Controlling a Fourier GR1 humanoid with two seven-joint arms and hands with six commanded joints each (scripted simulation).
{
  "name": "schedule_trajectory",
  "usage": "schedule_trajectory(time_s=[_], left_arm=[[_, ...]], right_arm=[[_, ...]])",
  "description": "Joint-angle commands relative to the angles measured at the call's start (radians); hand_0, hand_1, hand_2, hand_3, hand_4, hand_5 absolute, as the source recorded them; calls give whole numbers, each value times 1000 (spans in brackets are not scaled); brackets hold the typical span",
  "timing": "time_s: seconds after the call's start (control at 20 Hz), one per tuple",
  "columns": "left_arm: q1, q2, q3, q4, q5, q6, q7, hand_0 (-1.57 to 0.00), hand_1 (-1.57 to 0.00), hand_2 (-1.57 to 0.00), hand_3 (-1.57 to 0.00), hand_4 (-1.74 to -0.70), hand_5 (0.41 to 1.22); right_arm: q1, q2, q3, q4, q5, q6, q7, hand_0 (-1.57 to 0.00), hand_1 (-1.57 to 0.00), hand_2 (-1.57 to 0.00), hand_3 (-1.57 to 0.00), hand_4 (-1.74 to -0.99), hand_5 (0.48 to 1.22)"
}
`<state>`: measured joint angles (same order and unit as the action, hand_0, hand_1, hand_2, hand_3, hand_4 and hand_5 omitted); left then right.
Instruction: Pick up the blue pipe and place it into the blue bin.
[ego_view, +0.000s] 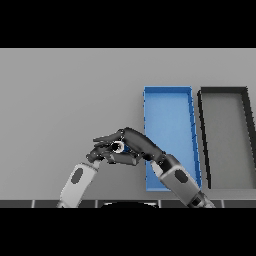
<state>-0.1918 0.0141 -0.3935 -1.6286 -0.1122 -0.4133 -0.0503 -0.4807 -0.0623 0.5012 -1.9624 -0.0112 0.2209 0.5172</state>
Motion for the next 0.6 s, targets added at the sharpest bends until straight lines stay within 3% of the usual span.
schedule_trajectory(time_s=[0.0,0.1,0.2,0.3,0.4,0.55], left_arm=[[4,8,5,7,-17,-12,0,-598,-549,-529,-477,-1206,1221],[-6,2,6,20,-48,-21,14,-383,-351,-338,-305,-1085,1029],[9,-13,2,2,-38,-12,65,-244,-224,-216,-195,-1017,848],[20,-21,-2,4,-42,2,87,-156,-143,-138,-124,-980,704],[19,-23,13,4,-18,-2,129,-100,-91,-88,-79,-969,603],[31,-13,2,10,-50,14,98,-50,-46,-45,-40,-947,513]], right_arm=[[3,1,-8,4,-2,-2,15,-1565,-1565,-1565,-1559,-1738,1211],[-15,17,-11,13,15,-1,74,-1567,-1567,-1567,-1563,-1739,1214],[7,14,-6,-18,23,6,40,-1568,-1568,-1569,-1566,-1740,1217],[1,26,-15,-2,34,5,54,-1569,-1569,-1569,-1568,-1740,1218],[8,42,-2,-8,43,11,38,-1570,-1570,-1570,-1569,-1740,1219],[30,58,-19,-1,29,14,21,-1570,-1570,-1570,-1570,-1741,1220]])
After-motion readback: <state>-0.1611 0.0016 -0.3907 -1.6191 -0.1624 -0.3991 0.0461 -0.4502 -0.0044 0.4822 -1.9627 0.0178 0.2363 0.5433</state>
